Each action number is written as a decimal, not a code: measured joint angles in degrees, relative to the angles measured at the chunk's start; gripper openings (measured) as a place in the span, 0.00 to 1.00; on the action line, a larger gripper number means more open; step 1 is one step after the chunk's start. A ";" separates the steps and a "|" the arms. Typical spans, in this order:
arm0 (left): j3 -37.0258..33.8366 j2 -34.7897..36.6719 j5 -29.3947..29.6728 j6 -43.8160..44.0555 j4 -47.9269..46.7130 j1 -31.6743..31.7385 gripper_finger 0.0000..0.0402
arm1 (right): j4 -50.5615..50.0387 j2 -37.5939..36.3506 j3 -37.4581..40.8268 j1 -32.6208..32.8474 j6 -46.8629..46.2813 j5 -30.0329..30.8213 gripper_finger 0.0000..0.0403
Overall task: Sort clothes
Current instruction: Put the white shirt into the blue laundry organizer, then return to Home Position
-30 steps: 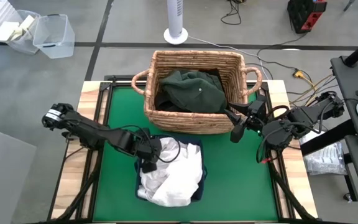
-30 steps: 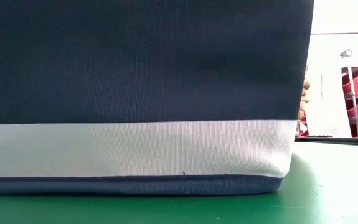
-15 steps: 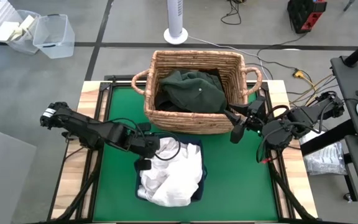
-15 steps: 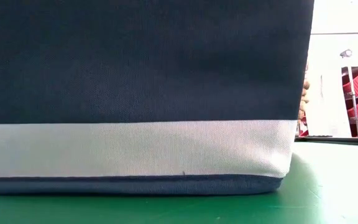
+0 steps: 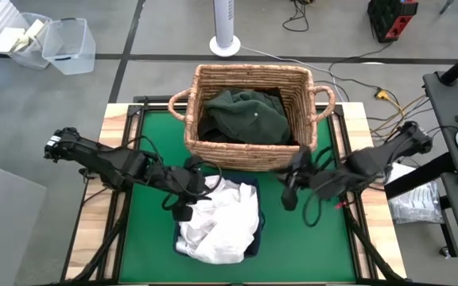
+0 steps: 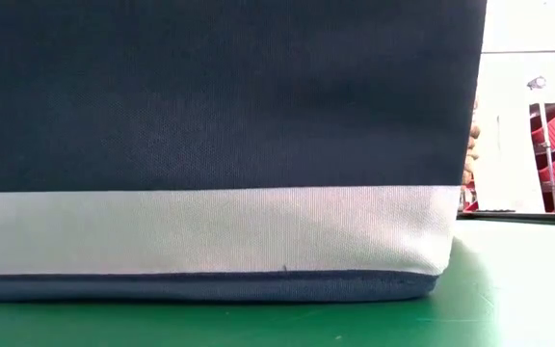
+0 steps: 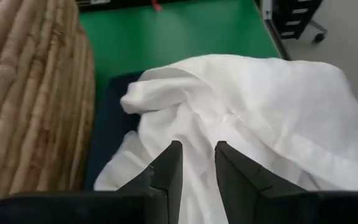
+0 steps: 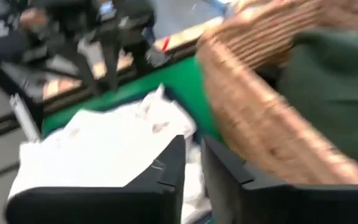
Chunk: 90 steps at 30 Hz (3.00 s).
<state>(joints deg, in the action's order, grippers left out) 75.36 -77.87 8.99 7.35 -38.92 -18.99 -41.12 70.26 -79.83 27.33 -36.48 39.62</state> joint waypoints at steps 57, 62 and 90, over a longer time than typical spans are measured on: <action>-16.99 -14.46 0.22 14.34 18.38 -10.46 0.00 | -0.25 18.74 -0.66 -5.86 -2.84 -12.43 0.03; -16.99 -11.51 -1.29 15.98 17.29 -10.43 0.00 | -0.42 15.07 -0.68 -4.59 -4.48 -12.99 0.03; -16.97 13.69 1.72 27.20 -6.05 -11.67 0.00 | -19.75 7.78 7.83 4.04 -34.64 -18.85 0.03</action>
<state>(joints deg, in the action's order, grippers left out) 58.39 -64.18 10.71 34.54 -44.97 -30.65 -60.87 78.04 -72.00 31.37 -71.13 20.77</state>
